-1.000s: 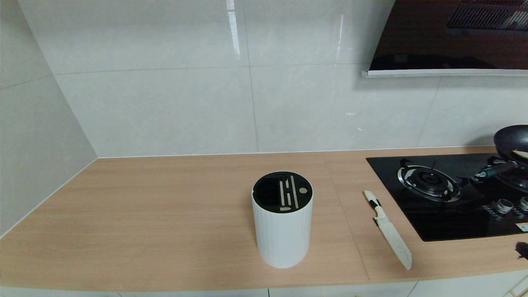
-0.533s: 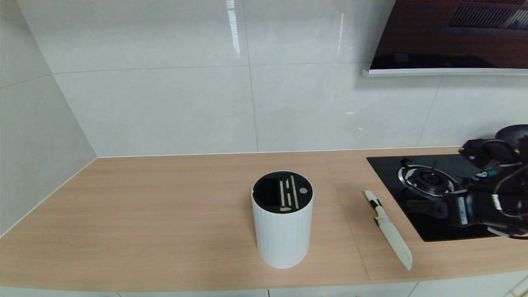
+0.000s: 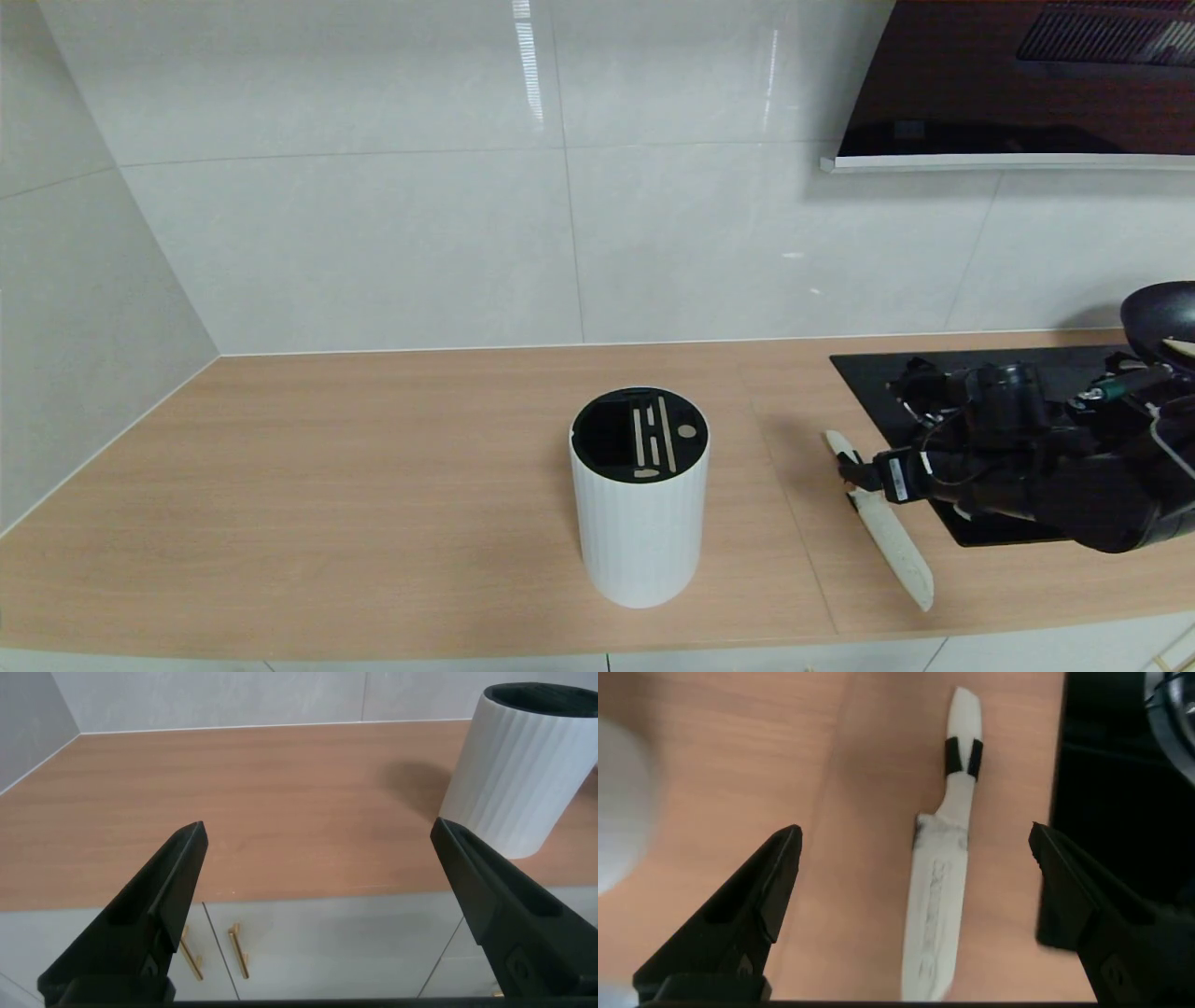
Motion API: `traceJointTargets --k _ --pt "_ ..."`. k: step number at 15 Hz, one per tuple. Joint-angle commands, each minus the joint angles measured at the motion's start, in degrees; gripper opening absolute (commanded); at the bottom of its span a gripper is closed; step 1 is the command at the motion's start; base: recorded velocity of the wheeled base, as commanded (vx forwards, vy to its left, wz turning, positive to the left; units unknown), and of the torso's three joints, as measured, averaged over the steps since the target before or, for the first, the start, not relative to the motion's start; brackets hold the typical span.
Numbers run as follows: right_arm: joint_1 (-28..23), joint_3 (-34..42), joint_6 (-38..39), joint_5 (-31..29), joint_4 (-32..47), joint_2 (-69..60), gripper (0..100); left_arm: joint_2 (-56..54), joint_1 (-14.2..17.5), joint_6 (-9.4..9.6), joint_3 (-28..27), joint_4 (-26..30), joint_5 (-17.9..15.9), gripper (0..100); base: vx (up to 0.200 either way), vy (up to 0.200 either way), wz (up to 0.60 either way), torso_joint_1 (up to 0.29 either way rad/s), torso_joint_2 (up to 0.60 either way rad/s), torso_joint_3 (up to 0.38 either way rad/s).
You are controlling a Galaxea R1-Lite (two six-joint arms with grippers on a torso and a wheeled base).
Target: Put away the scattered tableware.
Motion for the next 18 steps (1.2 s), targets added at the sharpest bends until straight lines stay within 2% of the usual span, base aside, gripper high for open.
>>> traceJointTargets --k 1,5,18 --pt "-0.06 0.02 -0.11 -0.24 -0.75 6.07 100 0.0 0.01 0.02 0.01 -0.04 0.0 100 0.0 0.0 0.0 0.0 0.0 0.0" --pt "-1.2 -0.24 -0.2 -0.24 -4.88 10.11 100 0.0 0.01 0.02 0.01 -0.04 -0.09 100 0.0 0.0 0.0 0.0 0.0 0.0" --pt "-3.23 -2.79 -0.46 0.29 -10.77 17.67 100 0.0 0.01 0.02 0.01 -0.04 -0.09 100 0.0 0.0 0.0 0.0 0.0 0.0"
